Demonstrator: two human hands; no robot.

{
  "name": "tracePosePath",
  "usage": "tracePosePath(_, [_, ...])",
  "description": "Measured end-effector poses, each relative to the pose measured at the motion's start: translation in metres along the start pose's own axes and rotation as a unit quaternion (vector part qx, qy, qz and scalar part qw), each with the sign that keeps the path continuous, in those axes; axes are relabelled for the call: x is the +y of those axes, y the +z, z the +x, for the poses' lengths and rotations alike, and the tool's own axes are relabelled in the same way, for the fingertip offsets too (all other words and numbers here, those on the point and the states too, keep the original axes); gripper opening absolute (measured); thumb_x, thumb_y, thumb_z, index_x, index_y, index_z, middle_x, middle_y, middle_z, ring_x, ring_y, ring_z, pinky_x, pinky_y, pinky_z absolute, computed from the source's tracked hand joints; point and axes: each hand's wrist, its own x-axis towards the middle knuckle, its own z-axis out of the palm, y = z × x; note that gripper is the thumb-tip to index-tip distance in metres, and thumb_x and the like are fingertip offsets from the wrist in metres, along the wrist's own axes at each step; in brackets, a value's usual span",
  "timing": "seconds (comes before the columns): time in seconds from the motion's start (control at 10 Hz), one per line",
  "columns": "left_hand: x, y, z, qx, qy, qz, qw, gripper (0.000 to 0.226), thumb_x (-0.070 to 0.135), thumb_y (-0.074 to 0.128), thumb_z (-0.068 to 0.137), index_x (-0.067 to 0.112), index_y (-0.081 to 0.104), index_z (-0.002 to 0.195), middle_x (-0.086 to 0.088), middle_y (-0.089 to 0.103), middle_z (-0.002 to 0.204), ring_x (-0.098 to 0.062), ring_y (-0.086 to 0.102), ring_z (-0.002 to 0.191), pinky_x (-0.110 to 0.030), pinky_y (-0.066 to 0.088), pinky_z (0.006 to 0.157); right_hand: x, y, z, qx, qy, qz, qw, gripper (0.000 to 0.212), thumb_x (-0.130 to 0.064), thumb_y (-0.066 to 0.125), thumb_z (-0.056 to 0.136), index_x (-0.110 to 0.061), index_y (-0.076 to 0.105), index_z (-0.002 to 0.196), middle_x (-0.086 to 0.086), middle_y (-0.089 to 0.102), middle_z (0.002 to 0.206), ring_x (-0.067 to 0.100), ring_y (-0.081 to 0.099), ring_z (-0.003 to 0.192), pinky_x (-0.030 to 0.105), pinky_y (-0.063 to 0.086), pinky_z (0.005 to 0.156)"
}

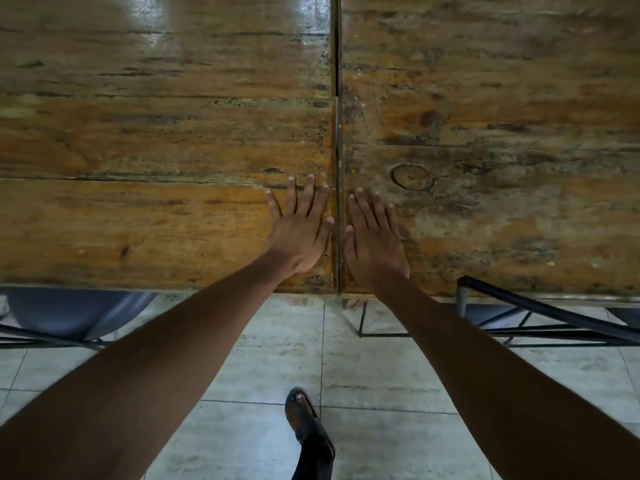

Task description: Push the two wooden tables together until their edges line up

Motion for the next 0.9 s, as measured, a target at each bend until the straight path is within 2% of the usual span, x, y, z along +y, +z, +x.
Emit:
tracePosePath(0.3, [0.001,0.002,0.007,-0.001,-0.011,0.009,1.0,0.065,0.051,0.007,0.101,0.022,-0.002,0.158,-0.008,-0.012,0.168,-0.038,-0.018,0.151,-0.069,-0.01,0.115,0.0,0.001,0.001,0.004,0.001,0.005,1.0,0.055,-0.029,0.023,0.104,-0.012,0.019,0.157,0.006,0.016,0.167,0.025,0.006,0.155,0.048,0.007,0.125])
tracePosePath(0.4, [0.002,-0.001,0.006,-0.023,-0.02,0.009,0.999,0.065,0.051,0.008,0.102,0.022,-0.004,0.158,-0.008,-0.015,0.167,-0.038,-0.021,0.15,-0.068,-0.013,0.115,-0.002,-0.001,0.0,-0.006,0.005,0.011,1.0,0.055,-0.029,0.023,0.104,-0.013,0.019,0.157,0.006,0.015,0.167,0.025,0.005,0.155,0.048,0.005,0.125])
tracePosePath(0.5, [0.003,-0.015,0.009,-0.072,-0.025,0.005,0.997,0.066,0.052,0.011,0.102,0.023,-0.009,0.158,-0.007,-0.022,0.166,-0.038,-0.026,0.148,-0.069,-0.013,0.114,-0.003,-0.009,0.004,-0.048,0.01,-0.001,0.999,0.058,-0.031,0.02,0.103,-0.013,0.016,0.157,0.006,0.012,0.168,0.027,0.005,0.155,0.048,0.002,0.125])
tracePosePath(0.6, [0.003,-0.04,0.005,-0.153,-0.01,-0.004,0.988,0.069,0.056,0.015,0.101,0.024,-0.008,0.158,-0.004,-0.022,0.166,-0.042,-0.023,0.149,-0.072,-0.009,0.114,-0.01,-0.026,0.012,-0.144,0.029,-0.024,0.989,0.067,-0.038,0.012,0.096,-0.012,0.01,0.158,0.007,0.006,0.168,0.031,0.002,0.154,0.05,0.005,0.122])
tracePosePath(0.7, [0.003,-0.075,-0.023,-0.167,0.023,0.012,0.986,0.073,0.057,0.026,0.1,0.021,0.003,0.159,-0.006,-0.011,0.168,-0.05,-0.01,0.149,-0.072,-0.003,0.115,-0.027,-0.053,0.008,-0.171,0.031,-0.048,0.984,0.07,-0.043,0.016,0.096,-0.01,0.011,0.158,0.014,0.014,0.167,0.037,0.018,0.151,0.052,0.02,0.118])
tracePosePath(0.8, [-0.008,-0.111,-0.063,-0.138,0.001,-0.002,0.99,0.072,0.055,0.027,0.101,0.017,0.008,0.159,-0.013,-0.004,0.168,-0.049,-0.003,0.15,-0.069,0.002,0.118,-0.049,-0.082,-0.001,-0.172,0.02,-0.058,0.983,0.069,-0.042,0.034,0.1,-0.009,0.011,0.157,0.018,0.023,0.162,0.043,0.032,0.142,0.052,0.034,0.112])
tracePosePath(0.9, [-0.02,-0.152,-0.097,-0.099,-0.053,0.001,0.994,0.071,0.054,0.026,0.102,0.015,0.007,0.159,-0.016,-0.002,0.168,-0.046,0.001,0.152,-0.067,0.005,0.119,-0.074,-0.121,-0.006,-0.163,0.003,-0.061,0.985,0.067,-0.041,0.041,0.1,-0.012,0.016,0.155,0.016,0.03,0.159,0.04,0.036,0.139,0.049,0.04,0.107])
